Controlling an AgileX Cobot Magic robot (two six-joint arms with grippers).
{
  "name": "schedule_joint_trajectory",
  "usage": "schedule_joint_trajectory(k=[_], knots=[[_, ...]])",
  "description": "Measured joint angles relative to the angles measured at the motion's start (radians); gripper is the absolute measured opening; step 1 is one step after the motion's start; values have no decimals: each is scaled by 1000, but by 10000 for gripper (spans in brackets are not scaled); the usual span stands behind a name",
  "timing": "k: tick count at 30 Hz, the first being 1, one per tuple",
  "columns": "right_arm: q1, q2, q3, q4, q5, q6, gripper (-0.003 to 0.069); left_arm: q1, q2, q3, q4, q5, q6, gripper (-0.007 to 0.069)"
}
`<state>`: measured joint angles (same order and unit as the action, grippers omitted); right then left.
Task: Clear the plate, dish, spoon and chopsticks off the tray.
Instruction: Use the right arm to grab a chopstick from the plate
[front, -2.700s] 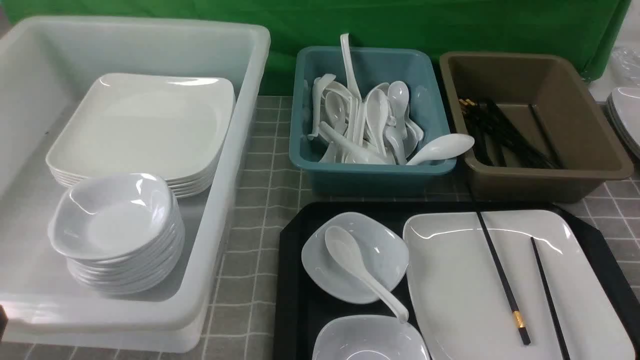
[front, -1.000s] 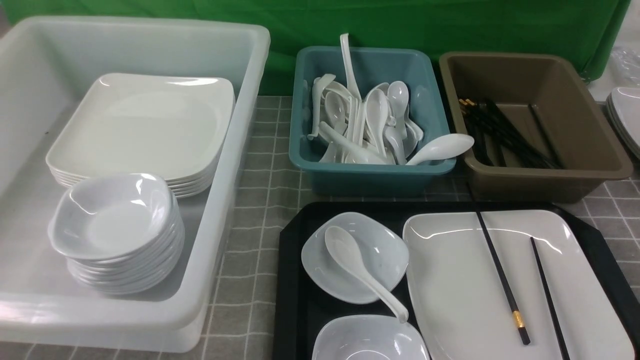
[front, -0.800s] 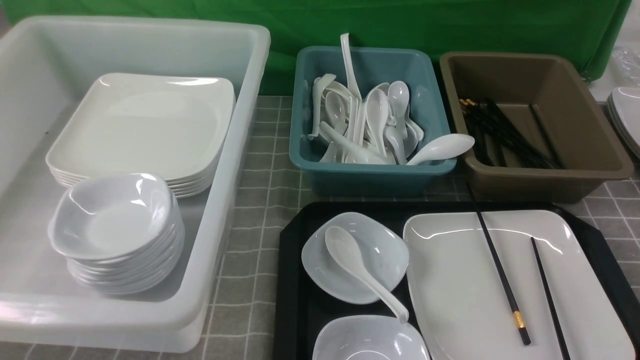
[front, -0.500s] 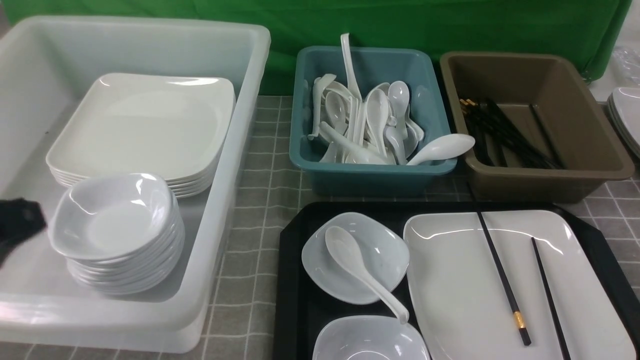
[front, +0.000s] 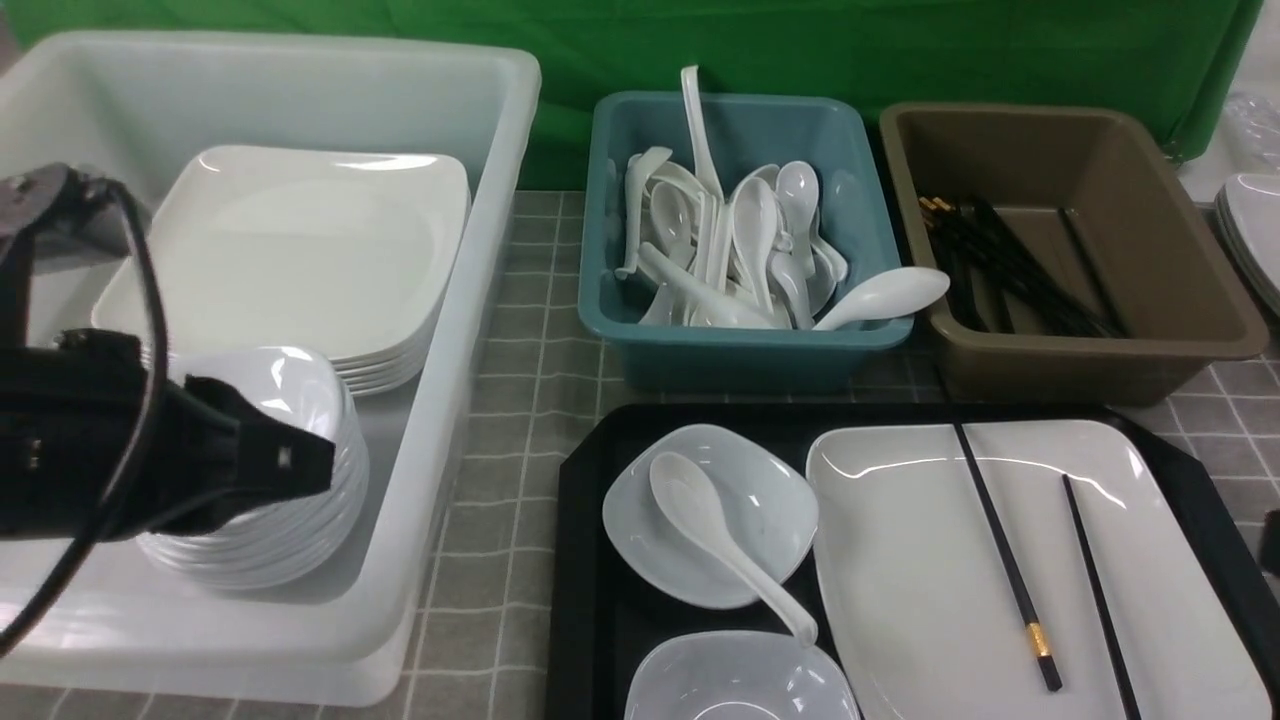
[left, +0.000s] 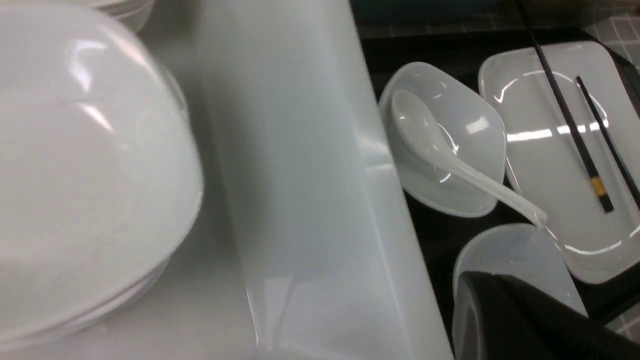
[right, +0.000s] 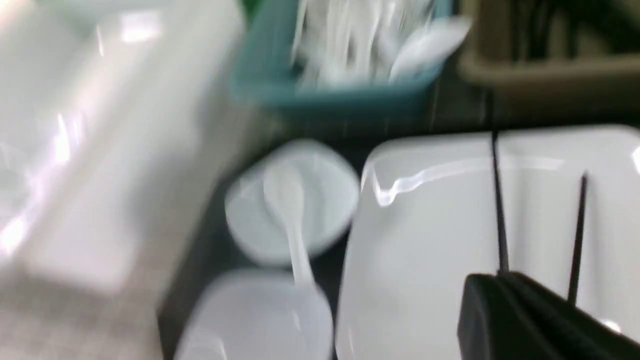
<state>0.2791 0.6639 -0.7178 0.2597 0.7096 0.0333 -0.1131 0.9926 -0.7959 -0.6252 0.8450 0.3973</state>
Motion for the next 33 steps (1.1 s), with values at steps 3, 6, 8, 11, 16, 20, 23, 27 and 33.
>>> schedule_joint_trajectory(k=[3,6,8,11,16,20,23,27,33], knots=[[27,195,-88,-18,106,-57,33,-134,42,-52,131,6,-101,0],[33,369,-148,-62,126,-75,54,-277,96,-98,248,20,-201,0],[33,478,-173,-104,117,-75,76,-362,131,-127,283,29,-237,0],[33,606,-204,-155,96,-74,148,-458,190,-162,305,29,-257,0],[33,777,-230,-180,21,-73,323,-581,311,-222,332,29,-263,0],[33,908,-231,-193,-98,-73,396,-634,416,-278,339,32,-264,0],[33,978,-231,-214,-175,-73,399,-638,461,-312,330,32,-268,0],[33,1031,-232,-232,-220,-72,399,-638,473,-323,333,30,-267,0],[33,1067,-234,-245,-245,-72,246,-638,473,-325,334,42,-267,0]])
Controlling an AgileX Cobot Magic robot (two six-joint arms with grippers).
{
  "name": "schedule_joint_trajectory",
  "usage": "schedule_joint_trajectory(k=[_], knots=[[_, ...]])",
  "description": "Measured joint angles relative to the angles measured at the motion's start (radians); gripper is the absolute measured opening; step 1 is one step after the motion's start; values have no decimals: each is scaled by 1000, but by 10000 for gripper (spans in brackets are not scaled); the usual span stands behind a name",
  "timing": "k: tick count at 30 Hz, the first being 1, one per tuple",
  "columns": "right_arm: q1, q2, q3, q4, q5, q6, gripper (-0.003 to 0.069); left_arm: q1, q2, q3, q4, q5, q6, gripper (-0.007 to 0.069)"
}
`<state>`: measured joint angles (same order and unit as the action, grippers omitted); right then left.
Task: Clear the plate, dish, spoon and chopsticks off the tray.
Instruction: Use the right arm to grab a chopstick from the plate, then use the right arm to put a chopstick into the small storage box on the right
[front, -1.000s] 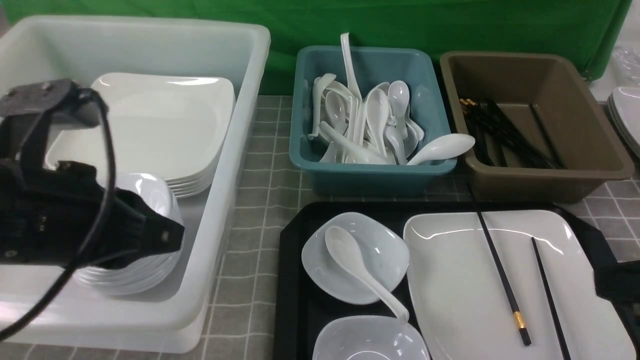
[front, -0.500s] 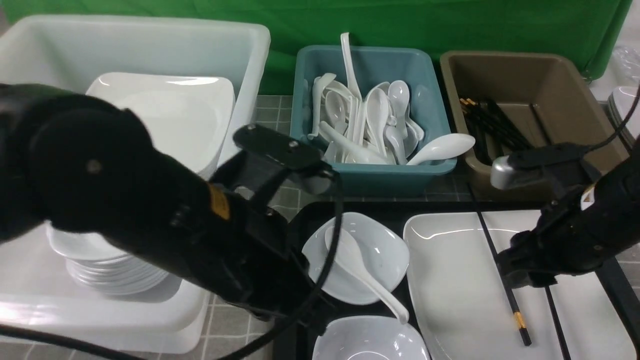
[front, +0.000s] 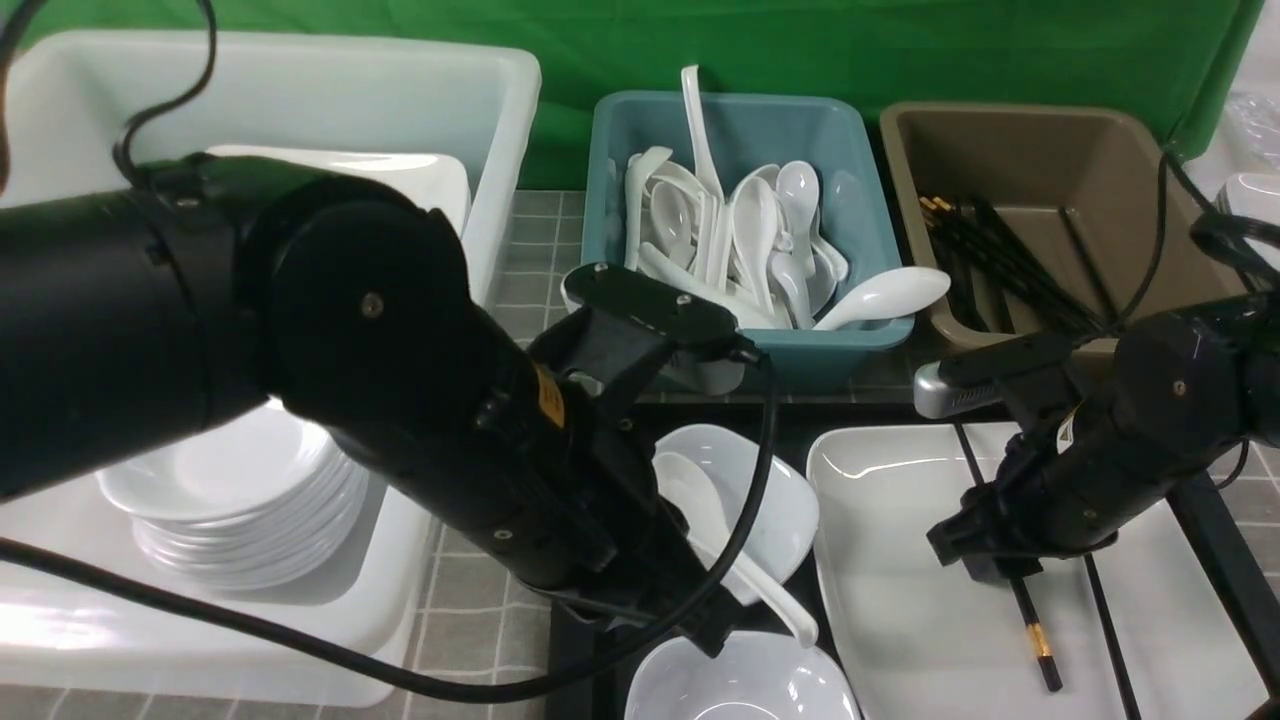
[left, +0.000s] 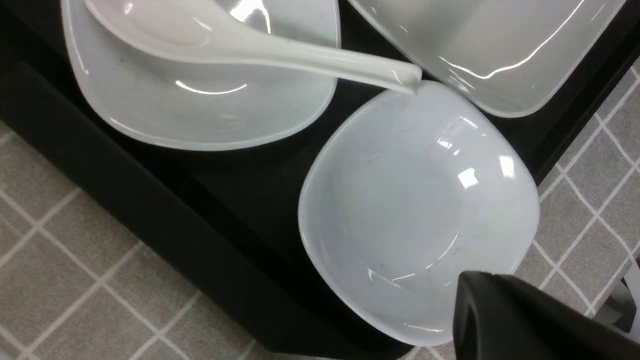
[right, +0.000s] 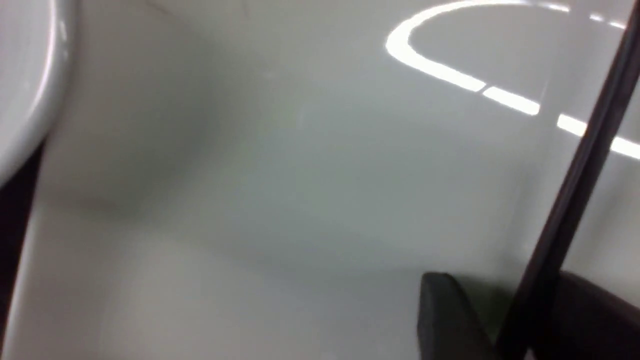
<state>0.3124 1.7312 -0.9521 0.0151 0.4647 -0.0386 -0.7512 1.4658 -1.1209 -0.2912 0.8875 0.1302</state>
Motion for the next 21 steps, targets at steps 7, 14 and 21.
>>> schedule_joint_trajectory(k=[7,14,21], knots=[[1,-7,-1,32,46,4,74,0,0,0,0,-22,0,0],[45,-132,-1,119,229,-2,74,0,0,0,-13,-89,0,0],[57,-377,0,127,181,-3,74,0,0,0,-15,-410,97,0]])
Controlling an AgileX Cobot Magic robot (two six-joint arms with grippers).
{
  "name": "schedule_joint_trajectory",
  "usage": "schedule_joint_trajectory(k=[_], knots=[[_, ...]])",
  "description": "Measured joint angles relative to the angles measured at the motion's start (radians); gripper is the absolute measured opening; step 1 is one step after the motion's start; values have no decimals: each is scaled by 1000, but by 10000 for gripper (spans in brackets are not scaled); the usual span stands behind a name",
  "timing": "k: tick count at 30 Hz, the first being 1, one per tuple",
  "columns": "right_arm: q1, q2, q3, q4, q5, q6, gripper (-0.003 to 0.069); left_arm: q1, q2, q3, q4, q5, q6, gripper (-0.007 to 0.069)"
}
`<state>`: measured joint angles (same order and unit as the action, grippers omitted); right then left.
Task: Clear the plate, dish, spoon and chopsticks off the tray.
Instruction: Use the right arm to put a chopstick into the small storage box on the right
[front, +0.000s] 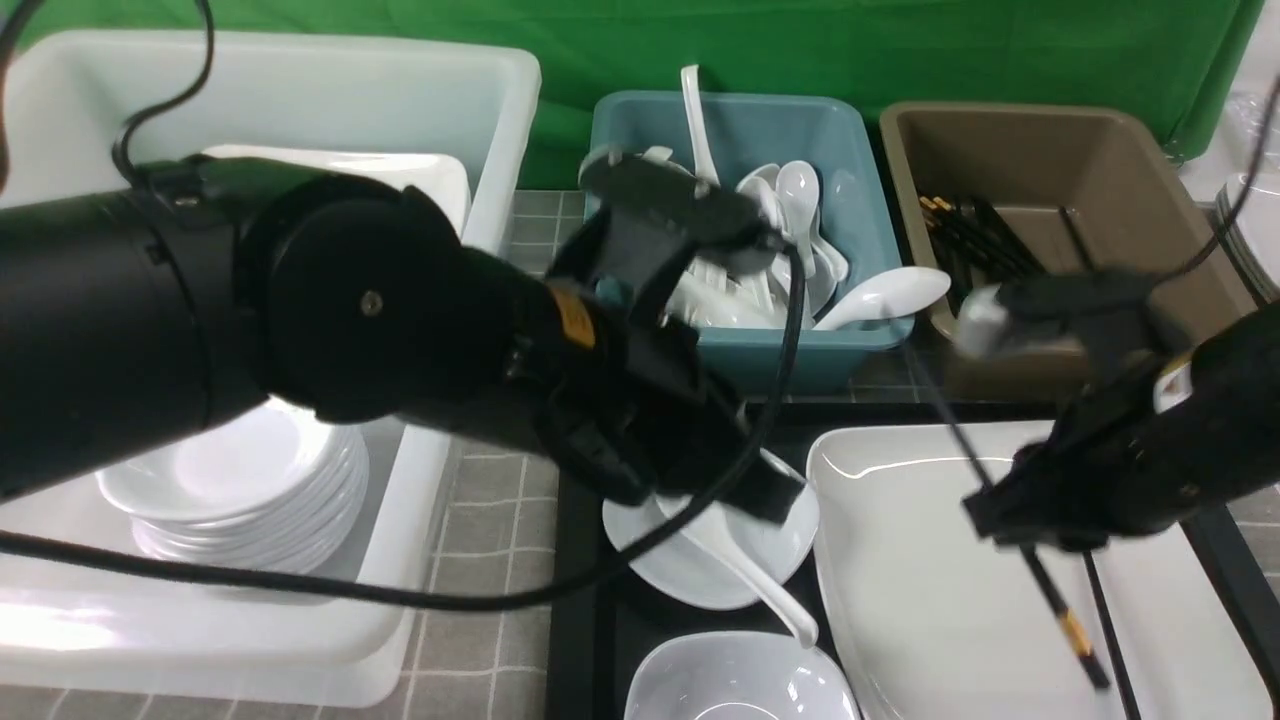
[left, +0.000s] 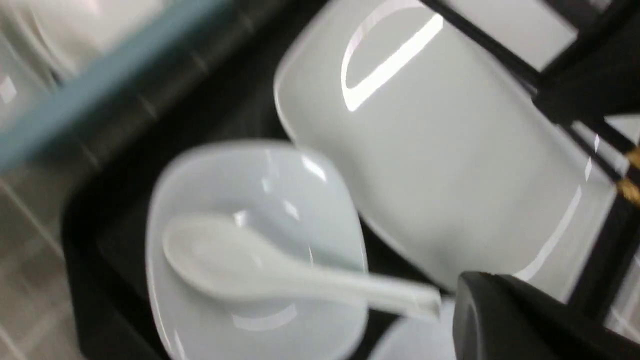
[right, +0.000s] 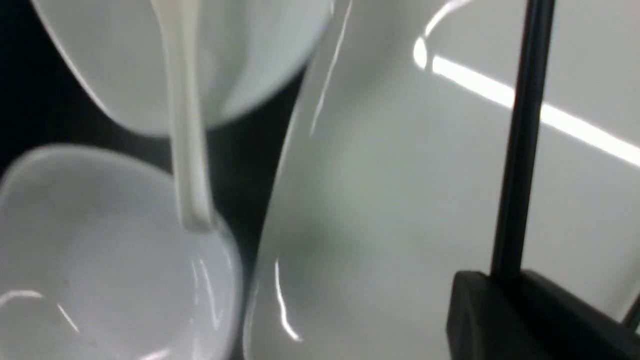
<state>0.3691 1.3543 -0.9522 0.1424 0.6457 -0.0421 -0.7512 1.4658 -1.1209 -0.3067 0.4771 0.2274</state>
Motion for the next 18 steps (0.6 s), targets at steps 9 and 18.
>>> schedule_joint_trajectory(k=[9,18], knots=[[-280,85,-236,-9,-232,-3,74,0,0,0,26,-413,34,0],[-349,454,-514,-10,-335,0,173,0,0,0,59,-307,35,1]])
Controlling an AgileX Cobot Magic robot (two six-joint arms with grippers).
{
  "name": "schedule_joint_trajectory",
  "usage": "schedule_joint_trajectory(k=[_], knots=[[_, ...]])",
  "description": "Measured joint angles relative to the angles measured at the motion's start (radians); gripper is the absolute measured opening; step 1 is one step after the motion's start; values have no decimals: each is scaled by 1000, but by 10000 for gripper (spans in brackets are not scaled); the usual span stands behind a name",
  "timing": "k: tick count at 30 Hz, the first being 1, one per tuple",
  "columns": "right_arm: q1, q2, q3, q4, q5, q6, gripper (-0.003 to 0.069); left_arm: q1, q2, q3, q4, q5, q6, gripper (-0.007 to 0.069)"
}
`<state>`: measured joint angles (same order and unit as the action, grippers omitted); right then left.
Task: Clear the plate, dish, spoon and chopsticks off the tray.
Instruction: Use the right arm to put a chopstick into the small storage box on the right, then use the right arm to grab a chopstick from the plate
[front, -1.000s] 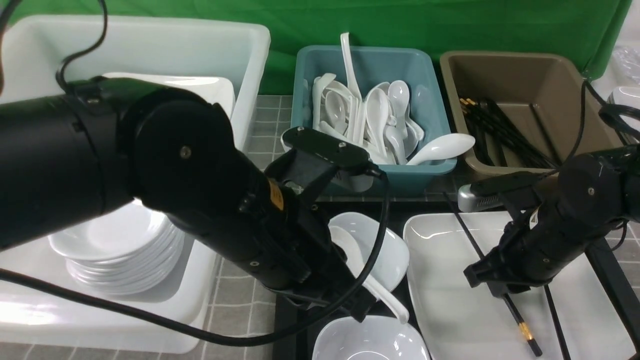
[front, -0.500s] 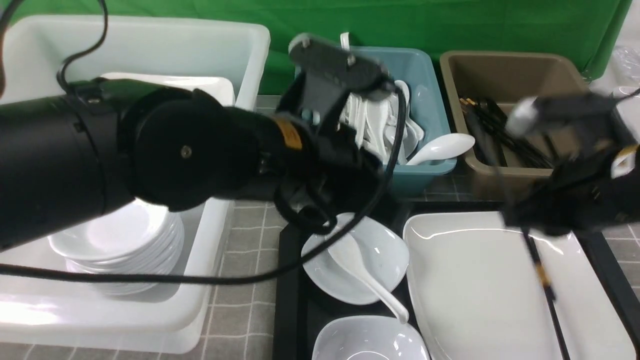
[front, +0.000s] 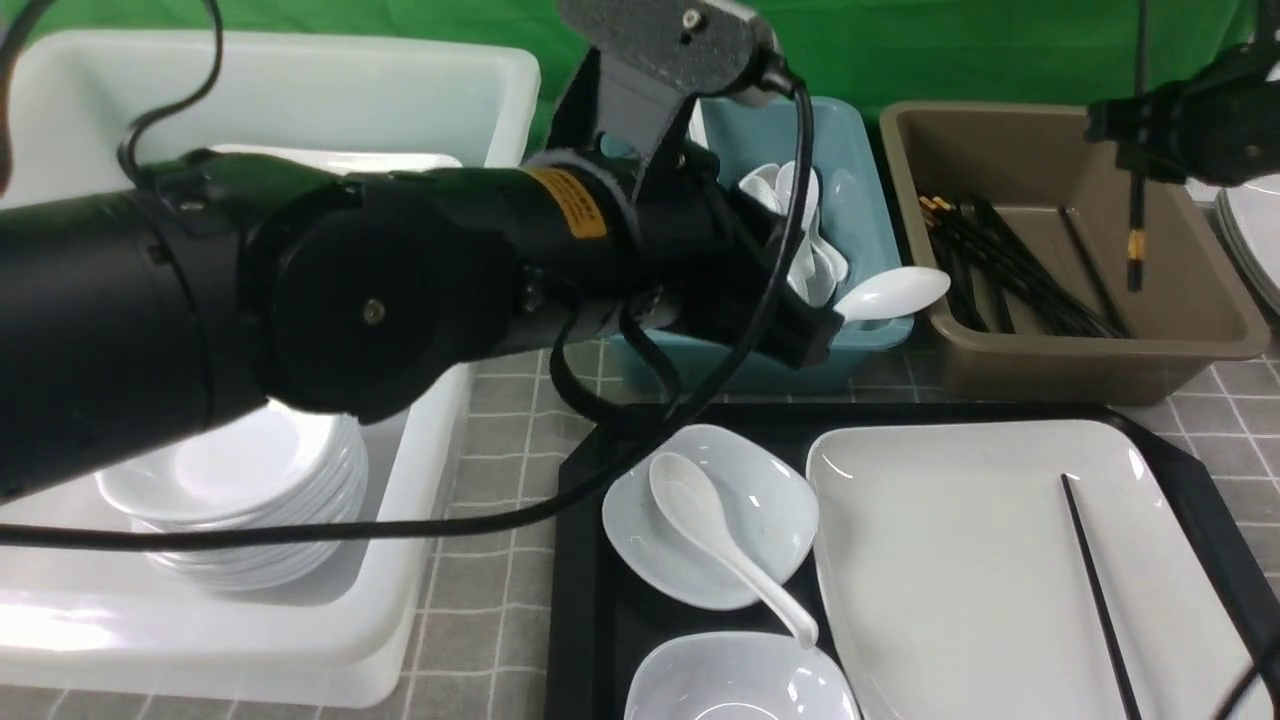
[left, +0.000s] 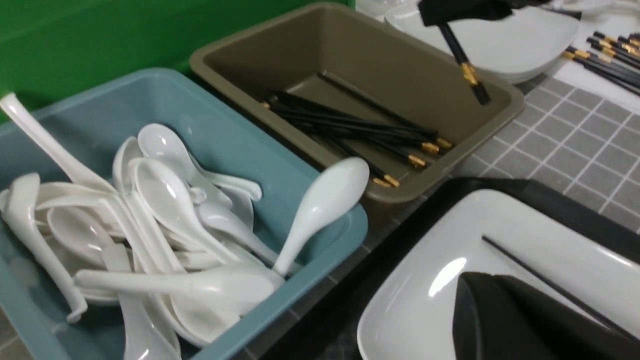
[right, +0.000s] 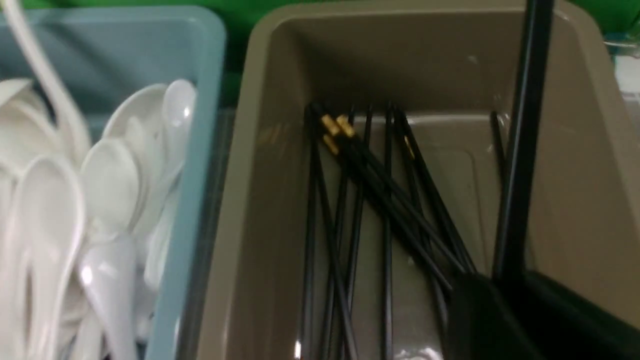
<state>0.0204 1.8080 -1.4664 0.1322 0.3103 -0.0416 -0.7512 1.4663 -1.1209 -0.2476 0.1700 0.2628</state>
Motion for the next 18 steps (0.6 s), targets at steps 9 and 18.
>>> schedule_joint_trajectory(k=[9,18], knots=[[0,91,-146,1,285,-4,467,0,2,0,4,144,-1,1],[35,-215,65,1,816,-76,57,0,2,0,2,221,-7,1]])
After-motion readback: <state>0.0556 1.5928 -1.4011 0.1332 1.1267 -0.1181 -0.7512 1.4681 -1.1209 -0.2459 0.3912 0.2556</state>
